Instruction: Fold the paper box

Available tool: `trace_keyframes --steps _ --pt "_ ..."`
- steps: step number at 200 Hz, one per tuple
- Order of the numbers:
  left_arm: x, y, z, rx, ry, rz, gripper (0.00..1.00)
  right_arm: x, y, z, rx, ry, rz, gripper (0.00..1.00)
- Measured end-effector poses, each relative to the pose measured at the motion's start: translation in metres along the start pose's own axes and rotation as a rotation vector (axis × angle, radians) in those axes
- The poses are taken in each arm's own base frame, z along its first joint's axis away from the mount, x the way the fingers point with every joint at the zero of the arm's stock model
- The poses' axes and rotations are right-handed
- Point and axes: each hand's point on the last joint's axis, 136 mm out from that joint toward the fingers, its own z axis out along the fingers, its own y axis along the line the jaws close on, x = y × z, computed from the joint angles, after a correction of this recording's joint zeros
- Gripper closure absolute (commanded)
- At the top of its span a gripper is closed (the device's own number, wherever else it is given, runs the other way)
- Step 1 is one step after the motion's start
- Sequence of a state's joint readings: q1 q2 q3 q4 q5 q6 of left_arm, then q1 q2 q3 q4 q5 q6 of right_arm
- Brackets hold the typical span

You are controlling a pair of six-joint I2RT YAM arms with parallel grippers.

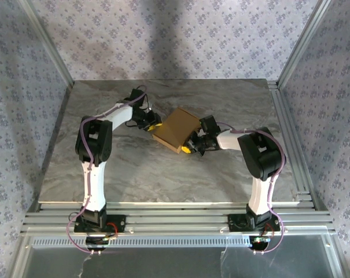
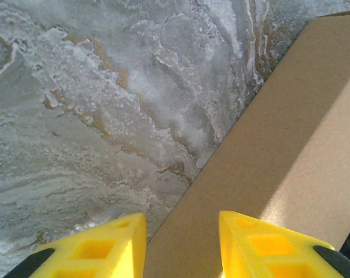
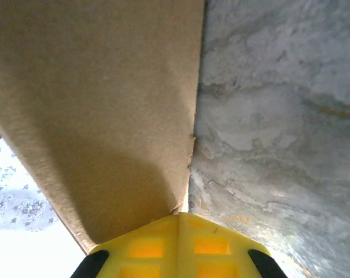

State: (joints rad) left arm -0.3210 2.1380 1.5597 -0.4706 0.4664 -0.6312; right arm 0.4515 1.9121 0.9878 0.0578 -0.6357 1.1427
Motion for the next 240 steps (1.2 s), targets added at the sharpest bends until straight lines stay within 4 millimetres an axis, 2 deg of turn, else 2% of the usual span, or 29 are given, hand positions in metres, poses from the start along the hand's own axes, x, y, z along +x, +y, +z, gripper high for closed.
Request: trace_keyframes --steps 60,115,171,193,212,240 --pt "0.007 0.013 -0.011 -0.011 -0.11 -0.059 0.66 -0.009 0.011 0.007 -0.102 0.006 0.064 0.96" --pt "0.006 0.02 -0.017 -0.061 -0.206 -0.095 0.66 -0.016 0.023 0.007 -0.18 -0.015 0.133 0.96" --pt "0.008 0.02 -0.018 -0.11 -0.227 -0.085 0.66 -0.013 0.015 0.007 -0.126 -0.024 0.121 0.96" --pt "0.024 0.017 -0.019 -0.129 -0.179 -0.057 0.65 -0.006 -0.001 -0.002 -0.029 -0.03 0.141 0.95" --pt "0.042 0.014 -0.018 -0.142 -0.121 -0.032 0.65 -0.007 -0.012 -0.019 0.046 -0.055 0.142 0.94" --pt "0.063 0.011 -0.018 -0.148 -0.039 -0.016 0.63 -0.033 -0.012 -0.047 0.098 -0.124 0.105 0.94"
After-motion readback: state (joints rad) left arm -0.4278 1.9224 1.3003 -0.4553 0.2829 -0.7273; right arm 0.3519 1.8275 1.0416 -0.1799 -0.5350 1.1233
